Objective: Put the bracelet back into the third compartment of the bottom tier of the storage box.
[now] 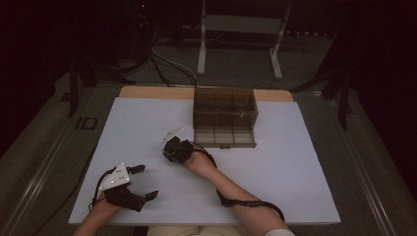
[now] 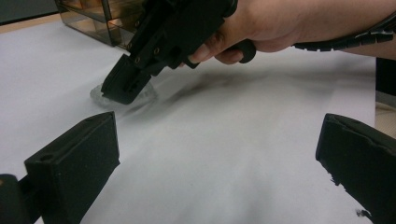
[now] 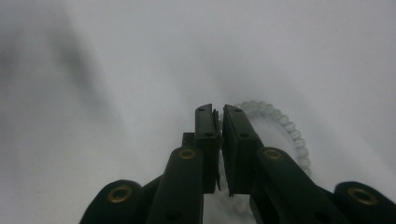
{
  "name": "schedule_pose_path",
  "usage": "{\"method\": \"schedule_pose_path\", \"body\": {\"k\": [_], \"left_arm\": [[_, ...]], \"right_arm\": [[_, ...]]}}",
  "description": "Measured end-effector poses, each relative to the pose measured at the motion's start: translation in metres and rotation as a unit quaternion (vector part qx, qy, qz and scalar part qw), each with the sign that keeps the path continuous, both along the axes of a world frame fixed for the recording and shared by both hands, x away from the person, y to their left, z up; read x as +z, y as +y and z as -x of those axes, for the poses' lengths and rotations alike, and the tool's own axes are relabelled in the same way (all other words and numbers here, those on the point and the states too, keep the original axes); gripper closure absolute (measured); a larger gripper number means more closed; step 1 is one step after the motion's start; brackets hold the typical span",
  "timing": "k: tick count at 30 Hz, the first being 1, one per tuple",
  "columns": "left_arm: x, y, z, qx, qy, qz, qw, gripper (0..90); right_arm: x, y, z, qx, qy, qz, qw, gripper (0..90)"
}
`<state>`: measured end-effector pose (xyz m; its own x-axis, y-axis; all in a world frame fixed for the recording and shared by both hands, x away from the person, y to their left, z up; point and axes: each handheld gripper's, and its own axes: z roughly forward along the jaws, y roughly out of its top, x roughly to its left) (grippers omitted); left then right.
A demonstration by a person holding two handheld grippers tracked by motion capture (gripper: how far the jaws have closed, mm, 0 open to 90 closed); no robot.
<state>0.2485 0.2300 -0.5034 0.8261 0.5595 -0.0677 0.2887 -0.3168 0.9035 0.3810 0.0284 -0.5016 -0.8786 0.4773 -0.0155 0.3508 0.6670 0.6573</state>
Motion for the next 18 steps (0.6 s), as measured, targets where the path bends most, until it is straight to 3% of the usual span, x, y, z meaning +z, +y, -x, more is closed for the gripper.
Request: {"method": "schedule_pose_path", "body": {"k": [18], "left_arm": [[-0.001,-0.001,0.000,-0.001,0.001,-0.003,1.0000,0.8]], "right_arm": [[0.029,-0.011,-0.009,-0.009,-0.031,-0.010,0.9994,85.4]]}}
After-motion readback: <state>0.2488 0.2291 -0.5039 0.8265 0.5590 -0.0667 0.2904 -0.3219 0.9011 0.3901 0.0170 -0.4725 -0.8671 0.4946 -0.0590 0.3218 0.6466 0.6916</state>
